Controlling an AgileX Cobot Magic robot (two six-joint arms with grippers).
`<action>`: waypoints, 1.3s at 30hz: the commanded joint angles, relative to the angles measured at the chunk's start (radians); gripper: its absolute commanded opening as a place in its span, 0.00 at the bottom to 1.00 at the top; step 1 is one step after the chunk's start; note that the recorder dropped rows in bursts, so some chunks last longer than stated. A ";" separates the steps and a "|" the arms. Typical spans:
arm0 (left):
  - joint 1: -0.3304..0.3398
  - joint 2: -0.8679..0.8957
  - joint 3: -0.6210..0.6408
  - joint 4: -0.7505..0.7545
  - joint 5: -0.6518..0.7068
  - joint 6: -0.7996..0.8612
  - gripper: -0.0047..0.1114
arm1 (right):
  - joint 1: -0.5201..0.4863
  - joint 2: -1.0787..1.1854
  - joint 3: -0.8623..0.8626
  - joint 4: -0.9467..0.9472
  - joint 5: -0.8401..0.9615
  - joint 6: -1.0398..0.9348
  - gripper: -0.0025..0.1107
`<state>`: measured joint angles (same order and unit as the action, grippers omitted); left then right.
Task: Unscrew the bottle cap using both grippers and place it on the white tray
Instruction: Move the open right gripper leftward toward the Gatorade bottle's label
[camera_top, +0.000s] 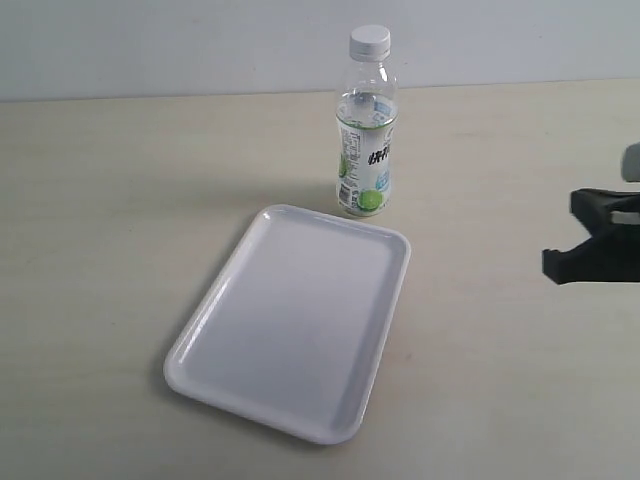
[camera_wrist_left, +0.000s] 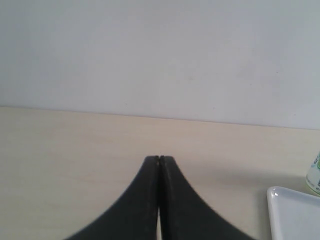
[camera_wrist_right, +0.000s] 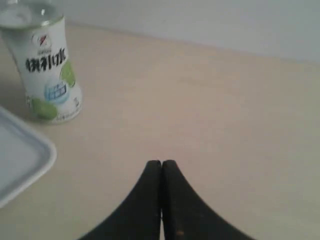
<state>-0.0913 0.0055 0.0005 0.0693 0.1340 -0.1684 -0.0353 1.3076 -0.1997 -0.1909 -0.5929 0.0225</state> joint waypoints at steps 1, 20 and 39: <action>0.002 -0.006 0.000 0.002 -0.005 0.004 0.04 | 0.001 0.224 -0.110 -0.153 -0.031 0.042 0.02; 0.002 -0.006 0.000 0.002 -0.005 0.004 0.04 | 0.001 0.607 -0.299 -0.599 -0.530 0.049 0.02; 0.002 -0.006 0.000 0.002 -0.005 0.004 0.04 | 0.001 0.614 -0.366 -0.496 -0.487 0.112 0.56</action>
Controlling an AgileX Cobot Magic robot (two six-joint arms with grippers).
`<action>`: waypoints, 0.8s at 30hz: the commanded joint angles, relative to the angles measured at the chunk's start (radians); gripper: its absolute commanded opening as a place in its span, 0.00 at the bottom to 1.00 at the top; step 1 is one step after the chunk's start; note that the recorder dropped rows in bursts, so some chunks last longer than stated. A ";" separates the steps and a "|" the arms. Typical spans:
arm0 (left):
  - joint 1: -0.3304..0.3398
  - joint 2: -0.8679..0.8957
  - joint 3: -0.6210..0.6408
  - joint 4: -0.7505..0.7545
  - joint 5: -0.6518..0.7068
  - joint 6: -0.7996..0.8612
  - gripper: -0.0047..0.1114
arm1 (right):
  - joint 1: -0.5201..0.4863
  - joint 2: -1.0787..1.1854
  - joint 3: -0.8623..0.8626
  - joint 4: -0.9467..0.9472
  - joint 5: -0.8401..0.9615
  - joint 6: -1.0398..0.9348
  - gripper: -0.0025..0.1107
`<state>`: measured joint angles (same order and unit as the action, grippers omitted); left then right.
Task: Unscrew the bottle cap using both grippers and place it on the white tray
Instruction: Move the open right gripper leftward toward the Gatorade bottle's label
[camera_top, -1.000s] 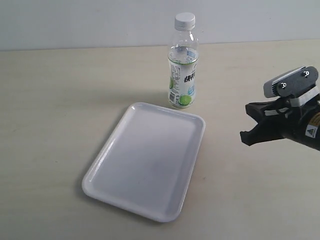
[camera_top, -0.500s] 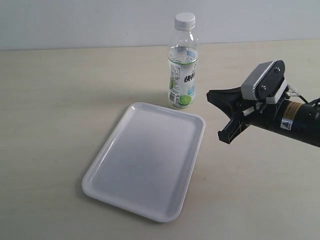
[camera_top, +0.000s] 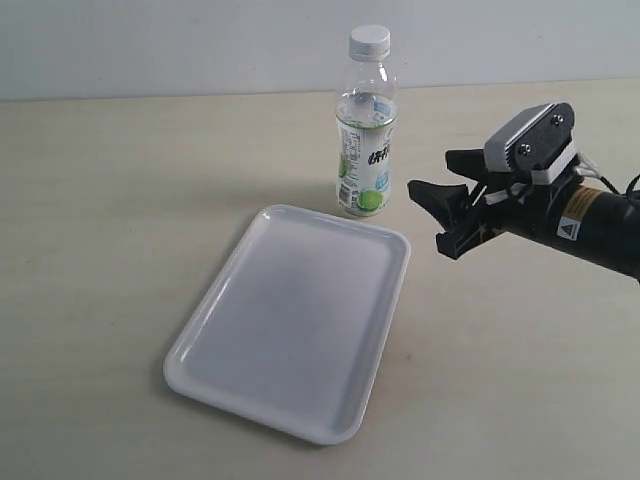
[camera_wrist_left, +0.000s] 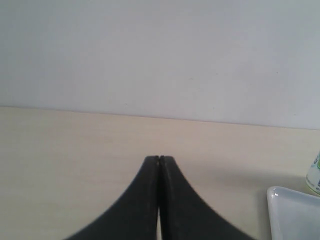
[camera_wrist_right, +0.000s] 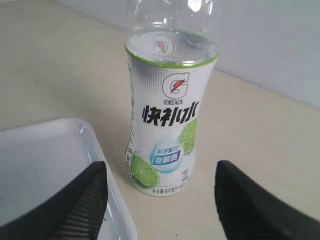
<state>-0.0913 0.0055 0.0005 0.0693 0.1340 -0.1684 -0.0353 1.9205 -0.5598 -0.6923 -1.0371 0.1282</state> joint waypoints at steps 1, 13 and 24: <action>0.002 -0.006 0.000 0.002 -0.005 0.004 0.04 | 0.001 0.001 -0.006 0.006 -0.043 0.006 0.56; 0.002 -0.006 0.000 0.002 -0.005 0.004 0.04 | 0.001 0.141 -0.061 0.044 -0.151 0.006 0.72; 0.002 -0.006 0.000 0.002 -0.005 0.004 0.04 | 0.001 0.279 -0.217 -0.063 -0.140 0.042 0.72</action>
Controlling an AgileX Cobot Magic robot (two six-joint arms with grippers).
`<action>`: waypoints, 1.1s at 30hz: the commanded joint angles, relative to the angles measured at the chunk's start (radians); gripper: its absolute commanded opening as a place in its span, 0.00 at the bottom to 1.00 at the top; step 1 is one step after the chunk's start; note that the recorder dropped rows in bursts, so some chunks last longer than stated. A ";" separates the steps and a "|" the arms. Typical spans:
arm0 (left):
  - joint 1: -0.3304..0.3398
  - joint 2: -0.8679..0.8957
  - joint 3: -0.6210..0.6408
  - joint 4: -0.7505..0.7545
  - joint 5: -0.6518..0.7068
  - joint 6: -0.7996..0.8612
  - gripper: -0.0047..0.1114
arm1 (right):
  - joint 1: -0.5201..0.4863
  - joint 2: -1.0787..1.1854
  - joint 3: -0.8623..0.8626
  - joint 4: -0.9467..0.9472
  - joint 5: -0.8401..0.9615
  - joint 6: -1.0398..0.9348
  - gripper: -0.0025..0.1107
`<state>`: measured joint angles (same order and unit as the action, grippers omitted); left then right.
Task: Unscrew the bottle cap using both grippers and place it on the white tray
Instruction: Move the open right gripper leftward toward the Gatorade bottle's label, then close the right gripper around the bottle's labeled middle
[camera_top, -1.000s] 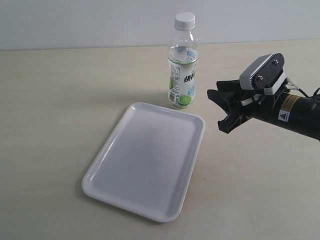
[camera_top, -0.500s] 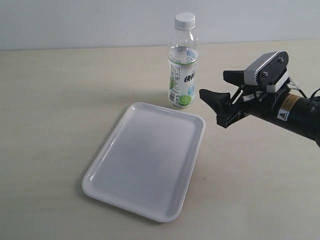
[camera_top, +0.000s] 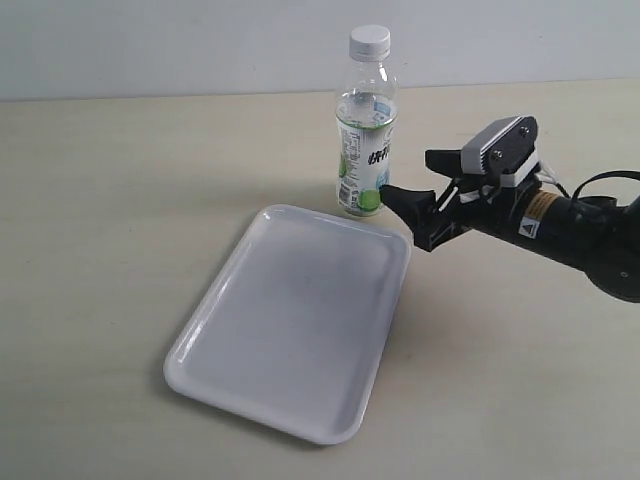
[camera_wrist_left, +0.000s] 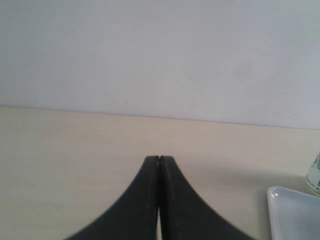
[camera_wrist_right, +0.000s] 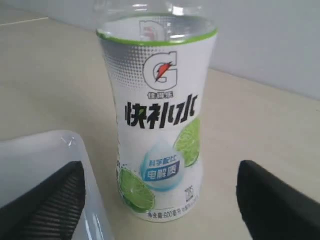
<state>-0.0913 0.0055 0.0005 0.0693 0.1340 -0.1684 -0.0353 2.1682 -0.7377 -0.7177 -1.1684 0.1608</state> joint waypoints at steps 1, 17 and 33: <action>0.002 -0.006 0.000 0.002 -0.005 0.004 0.04 | 0.001 0.035 -0.047 -0.039 -0.008 0.009 0.72; 0.002 -0.006 0.000 0.002 -0.005 0.004 0.04 | 0.122 0.138 -0.260 0.008 0.132 0.028 0.78; 0.002 -0.006 0.000 0.002 -0.005 0.004 0.04 | 0.140 0.184 -0.329 0.060 0.122 0.026 0.78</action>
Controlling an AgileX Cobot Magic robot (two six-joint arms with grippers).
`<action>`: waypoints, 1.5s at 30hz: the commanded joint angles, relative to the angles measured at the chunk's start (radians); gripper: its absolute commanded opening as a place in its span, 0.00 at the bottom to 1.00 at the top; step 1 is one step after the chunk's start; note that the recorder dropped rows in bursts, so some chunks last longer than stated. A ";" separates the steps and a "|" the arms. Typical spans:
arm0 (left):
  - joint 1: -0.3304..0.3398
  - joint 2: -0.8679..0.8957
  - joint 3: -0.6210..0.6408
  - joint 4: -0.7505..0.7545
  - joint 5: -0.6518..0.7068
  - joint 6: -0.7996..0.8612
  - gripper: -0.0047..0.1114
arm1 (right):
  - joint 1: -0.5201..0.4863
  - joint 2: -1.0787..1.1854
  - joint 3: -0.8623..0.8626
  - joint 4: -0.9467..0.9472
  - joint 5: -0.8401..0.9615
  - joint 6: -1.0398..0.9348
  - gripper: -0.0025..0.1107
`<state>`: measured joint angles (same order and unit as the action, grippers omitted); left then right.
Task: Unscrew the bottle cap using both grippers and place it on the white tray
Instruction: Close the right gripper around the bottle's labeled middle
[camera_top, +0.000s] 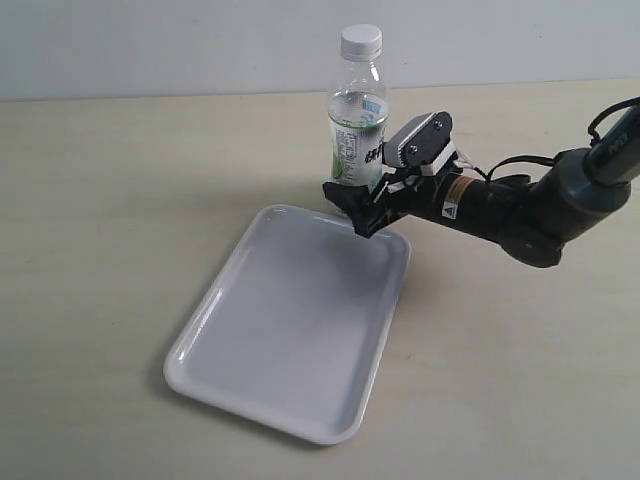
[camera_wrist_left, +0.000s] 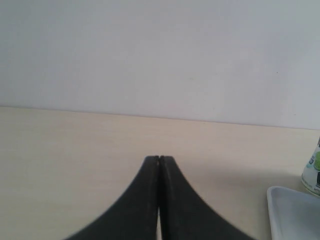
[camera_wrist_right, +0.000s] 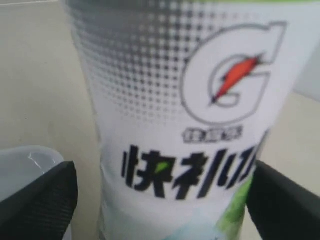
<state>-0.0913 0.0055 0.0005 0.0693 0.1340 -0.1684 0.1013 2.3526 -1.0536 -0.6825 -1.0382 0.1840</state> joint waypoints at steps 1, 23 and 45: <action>0.002 -0.006 0.000 0.002 -0.005 0.004 0.04 | 0.003 0.000 -0.013 0.041 -0.008 0.001 0.78; 0.002 -0.006 0.000 0.002 -0.005 0.004 0.04 | 0.003 0.001 -0.059 0.032 0.006 0.072 0.73; 0.002 -0.006 0.000 0.002 -0.005 0.004 0.04 | 0.003 0.034 -0.071 0.026 0.020 0.101 0.17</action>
<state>-0.0913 0.0055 0.0005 0.0693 0.1340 -0.1684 0.1037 2.3824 -1.1202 -0.6421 -1.0223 0.2688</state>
